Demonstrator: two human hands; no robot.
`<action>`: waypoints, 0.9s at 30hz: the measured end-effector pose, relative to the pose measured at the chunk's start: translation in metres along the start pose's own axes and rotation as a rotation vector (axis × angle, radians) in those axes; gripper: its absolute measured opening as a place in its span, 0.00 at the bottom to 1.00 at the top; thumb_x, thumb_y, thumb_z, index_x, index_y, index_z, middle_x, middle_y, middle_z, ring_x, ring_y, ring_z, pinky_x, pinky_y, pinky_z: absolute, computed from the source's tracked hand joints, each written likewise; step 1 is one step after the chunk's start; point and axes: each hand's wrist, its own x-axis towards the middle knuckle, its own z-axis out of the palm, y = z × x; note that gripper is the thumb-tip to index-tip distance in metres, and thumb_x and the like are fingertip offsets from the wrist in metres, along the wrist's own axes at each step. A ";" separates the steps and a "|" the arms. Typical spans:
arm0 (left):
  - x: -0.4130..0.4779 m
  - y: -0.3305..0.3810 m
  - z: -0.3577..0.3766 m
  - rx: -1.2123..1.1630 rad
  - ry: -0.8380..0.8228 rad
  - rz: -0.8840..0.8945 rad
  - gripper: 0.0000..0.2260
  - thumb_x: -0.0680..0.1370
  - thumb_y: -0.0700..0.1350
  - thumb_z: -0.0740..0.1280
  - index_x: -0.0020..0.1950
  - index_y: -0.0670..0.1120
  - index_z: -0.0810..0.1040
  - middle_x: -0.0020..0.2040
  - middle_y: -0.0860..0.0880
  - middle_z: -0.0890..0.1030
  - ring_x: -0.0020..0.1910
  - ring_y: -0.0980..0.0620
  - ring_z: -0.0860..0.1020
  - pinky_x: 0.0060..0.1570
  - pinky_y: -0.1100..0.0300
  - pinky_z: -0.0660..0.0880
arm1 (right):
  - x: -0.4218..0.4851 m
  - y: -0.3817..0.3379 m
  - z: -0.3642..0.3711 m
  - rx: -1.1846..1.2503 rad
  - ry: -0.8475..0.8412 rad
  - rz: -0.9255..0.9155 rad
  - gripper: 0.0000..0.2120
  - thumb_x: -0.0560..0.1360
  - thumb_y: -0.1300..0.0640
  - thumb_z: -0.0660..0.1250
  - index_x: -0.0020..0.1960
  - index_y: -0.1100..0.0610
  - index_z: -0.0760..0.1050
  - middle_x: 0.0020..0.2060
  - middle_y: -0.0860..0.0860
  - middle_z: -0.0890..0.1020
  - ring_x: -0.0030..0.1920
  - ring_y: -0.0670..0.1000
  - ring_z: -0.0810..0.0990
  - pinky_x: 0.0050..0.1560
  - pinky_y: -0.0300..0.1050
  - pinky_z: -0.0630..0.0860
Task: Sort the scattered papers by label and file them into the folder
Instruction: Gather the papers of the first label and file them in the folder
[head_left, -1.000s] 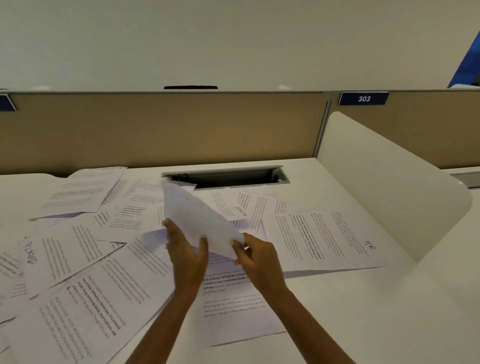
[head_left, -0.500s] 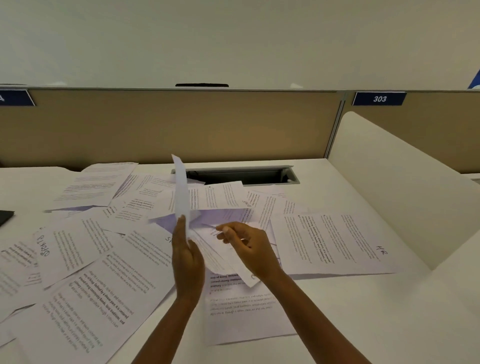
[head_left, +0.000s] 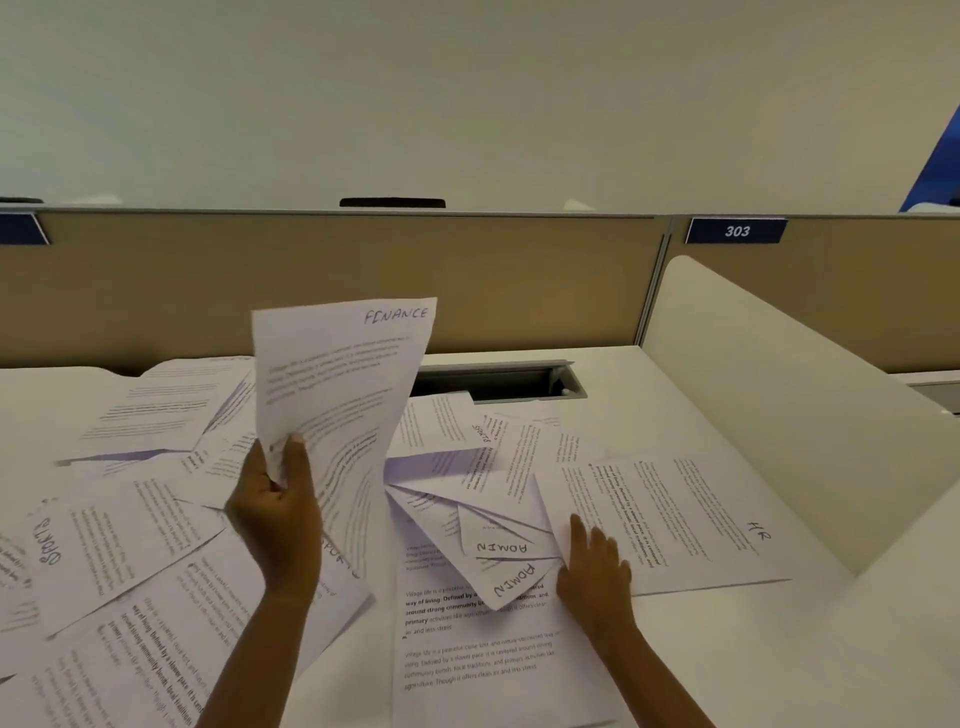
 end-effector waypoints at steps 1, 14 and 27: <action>0.005 0.001 -0.002 -0.014 0.022 0.004 0.12 0.77 0.45 0.63 0.55 0.39 0.75 0.52 0.38 0.80 0.41 0.58 0.80 0.34 0.73 0.76 | 0.002 0.004 -0.002 0.044 0.041 -0.016 0.28 0.78 0.59 0.52 0.75 0.56 0.45 0.70 0.58 0.64 0.69 0.58 0.64 0.67 0.52 0.64; 0.031 0.007 -0.008 -0.095 0.051 -0.173 0.16 0.77 0.42 0.63 0.63 0.37 0.72 0.60 0.39 0.76 0.50 0.45 0.76 0.48 0.55 0.75 | 0.007 0.033 -0.088 1.009 0.692 0.030 0.17 0.78 0.69 0.51 0.65 0.66 0.67 0.52 0.55 0.75 0.43 0.54 0.72 0.37 0.29 0.67; 0.000 -0.028 0.009 -0.139 -0.222 -0.428 0.12 0.76 0.39 0.64 0.59 0.38 0.74 0.50 0.43 0.77 0.38 0.48 0.77 0.24 0.72 0.74 | 0.028 0.043 -0.064 0.806 0.416 -0.311 0.10 0.79 0.60 0.55 0.48 0.54 0.75 0.41 0.49 0.80 0.37 0.40 0.80 0.32 0.27 0.73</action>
